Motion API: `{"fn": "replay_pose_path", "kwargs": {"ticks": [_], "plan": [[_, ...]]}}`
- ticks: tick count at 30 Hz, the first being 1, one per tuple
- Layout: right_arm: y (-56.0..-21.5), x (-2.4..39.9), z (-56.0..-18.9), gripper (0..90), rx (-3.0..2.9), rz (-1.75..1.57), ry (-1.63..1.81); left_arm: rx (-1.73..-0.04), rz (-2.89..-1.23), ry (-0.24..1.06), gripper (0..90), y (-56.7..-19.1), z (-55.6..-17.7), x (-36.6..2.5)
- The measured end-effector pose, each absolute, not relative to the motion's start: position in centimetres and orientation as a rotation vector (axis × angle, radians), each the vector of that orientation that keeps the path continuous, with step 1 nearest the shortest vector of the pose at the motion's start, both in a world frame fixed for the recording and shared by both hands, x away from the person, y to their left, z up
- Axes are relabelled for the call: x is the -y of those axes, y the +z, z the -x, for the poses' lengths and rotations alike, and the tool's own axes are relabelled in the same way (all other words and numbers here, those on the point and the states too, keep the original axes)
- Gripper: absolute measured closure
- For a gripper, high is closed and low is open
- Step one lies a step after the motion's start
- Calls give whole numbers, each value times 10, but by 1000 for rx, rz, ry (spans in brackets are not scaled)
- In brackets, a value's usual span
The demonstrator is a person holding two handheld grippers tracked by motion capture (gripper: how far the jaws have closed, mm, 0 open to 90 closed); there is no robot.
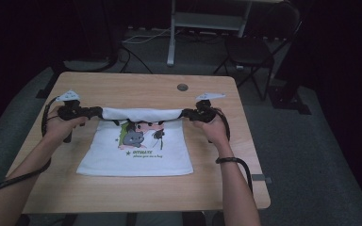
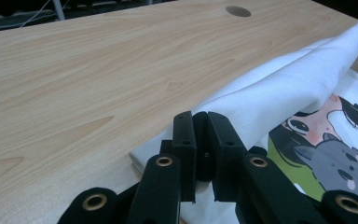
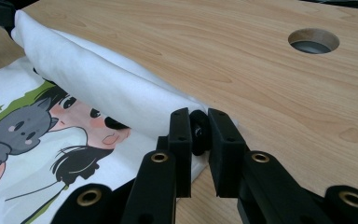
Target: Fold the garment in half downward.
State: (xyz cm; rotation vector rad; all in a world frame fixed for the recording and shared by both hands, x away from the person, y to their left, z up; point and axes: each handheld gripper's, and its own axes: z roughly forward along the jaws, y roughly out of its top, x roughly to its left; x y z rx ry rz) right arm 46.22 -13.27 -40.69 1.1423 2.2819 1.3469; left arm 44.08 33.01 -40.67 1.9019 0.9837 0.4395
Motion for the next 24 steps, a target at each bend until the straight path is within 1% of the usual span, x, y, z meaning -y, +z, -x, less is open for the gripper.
{"fn": "replay_pose_path", "kwargs": {"ticks": [24], "plan": [[-412,132,-452,801,-2299,-1117,1338,-973,-1905,443,823,-412,-430,-330]]}}
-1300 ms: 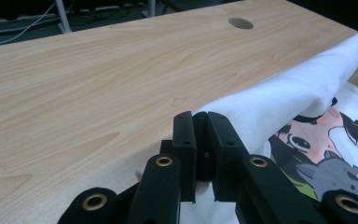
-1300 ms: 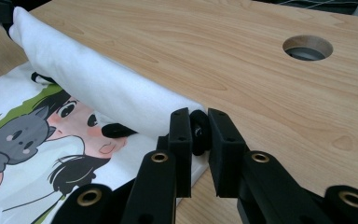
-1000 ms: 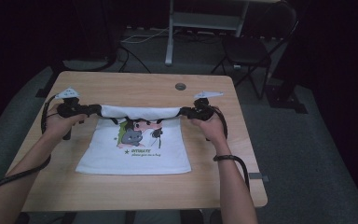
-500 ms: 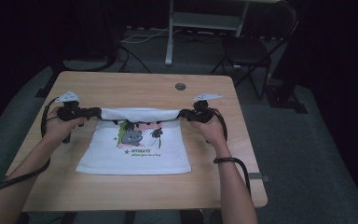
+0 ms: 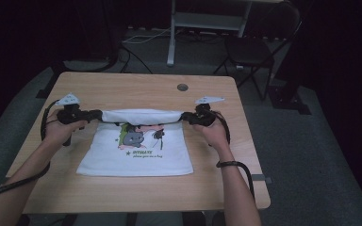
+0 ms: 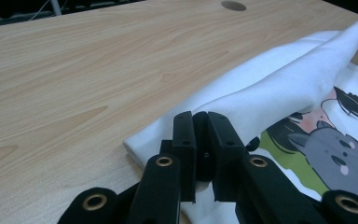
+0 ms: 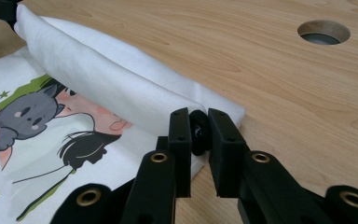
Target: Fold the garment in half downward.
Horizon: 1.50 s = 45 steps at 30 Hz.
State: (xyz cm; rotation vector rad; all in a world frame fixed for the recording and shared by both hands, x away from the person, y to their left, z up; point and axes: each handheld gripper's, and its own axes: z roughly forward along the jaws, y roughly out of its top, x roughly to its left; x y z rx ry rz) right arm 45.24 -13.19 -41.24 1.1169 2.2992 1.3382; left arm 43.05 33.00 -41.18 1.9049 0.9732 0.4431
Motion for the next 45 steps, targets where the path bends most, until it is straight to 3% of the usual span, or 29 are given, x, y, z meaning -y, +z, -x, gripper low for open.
{"fn": "replay_pose_path", "kwargs": {"ticks": [45], "plan": [[-420,133,-431,800,-2343,-1048,1307,-891,-1963,473,823,-416,-402,-328]]}}
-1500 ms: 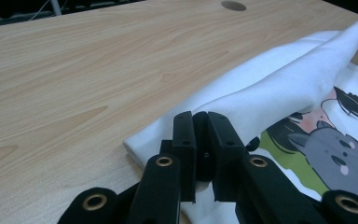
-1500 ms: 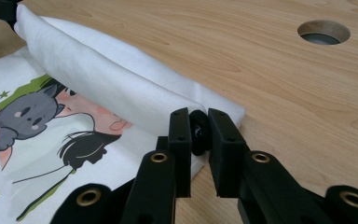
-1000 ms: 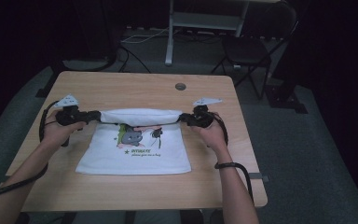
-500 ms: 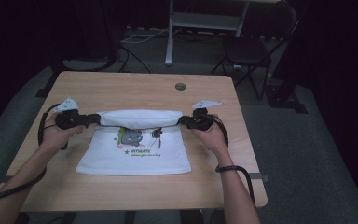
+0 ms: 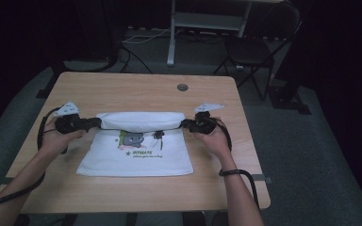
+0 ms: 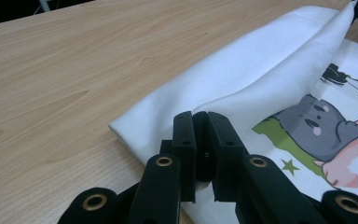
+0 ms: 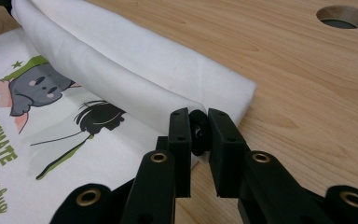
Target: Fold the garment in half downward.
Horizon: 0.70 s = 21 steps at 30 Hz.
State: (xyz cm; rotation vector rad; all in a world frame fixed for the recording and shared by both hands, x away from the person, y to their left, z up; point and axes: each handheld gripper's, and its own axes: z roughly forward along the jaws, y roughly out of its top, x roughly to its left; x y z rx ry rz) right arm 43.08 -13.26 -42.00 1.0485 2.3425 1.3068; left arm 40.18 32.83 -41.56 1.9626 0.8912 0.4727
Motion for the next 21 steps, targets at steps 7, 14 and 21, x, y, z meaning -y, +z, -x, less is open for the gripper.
{"fn": "replay_pose_path", "kwargs": {"ticks": [7,14,21], "plan": [[-419,133,-427,800,-2344,-1038,1310,-879,-1972,480,823,-415,-397,-328],[-420,133,-424,799,-2350,-1028,1304,-864,-1990,483,823,-417,-393,-329],[-422,133,-421,799,-2356,-1022,1300,-860,-1982,486,823,-416,-389,-329]]}}
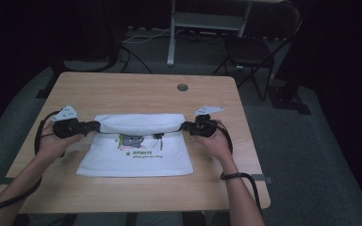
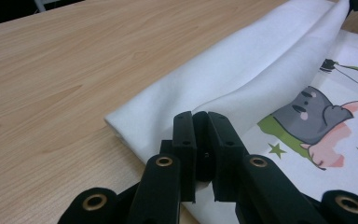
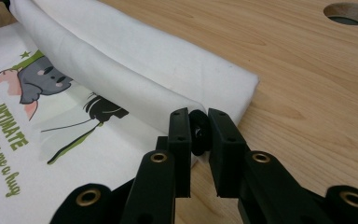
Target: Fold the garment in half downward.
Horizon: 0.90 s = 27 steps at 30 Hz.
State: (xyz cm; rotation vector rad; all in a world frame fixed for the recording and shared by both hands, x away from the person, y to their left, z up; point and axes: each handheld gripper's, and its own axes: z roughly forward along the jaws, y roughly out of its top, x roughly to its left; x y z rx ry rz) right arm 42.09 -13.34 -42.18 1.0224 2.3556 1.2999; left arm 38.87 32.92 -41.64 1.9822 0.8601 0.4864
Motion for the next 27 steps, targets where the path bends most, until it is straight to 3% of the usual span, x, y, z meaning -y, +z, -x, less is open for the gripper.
{"fn": "replay_pose_path", "kwargs": {"ticks": [27], "plan": [[-425,136,-402,797,-2384,-975,1293,-847,-1996,451,823,-426,-372,-332]]}}
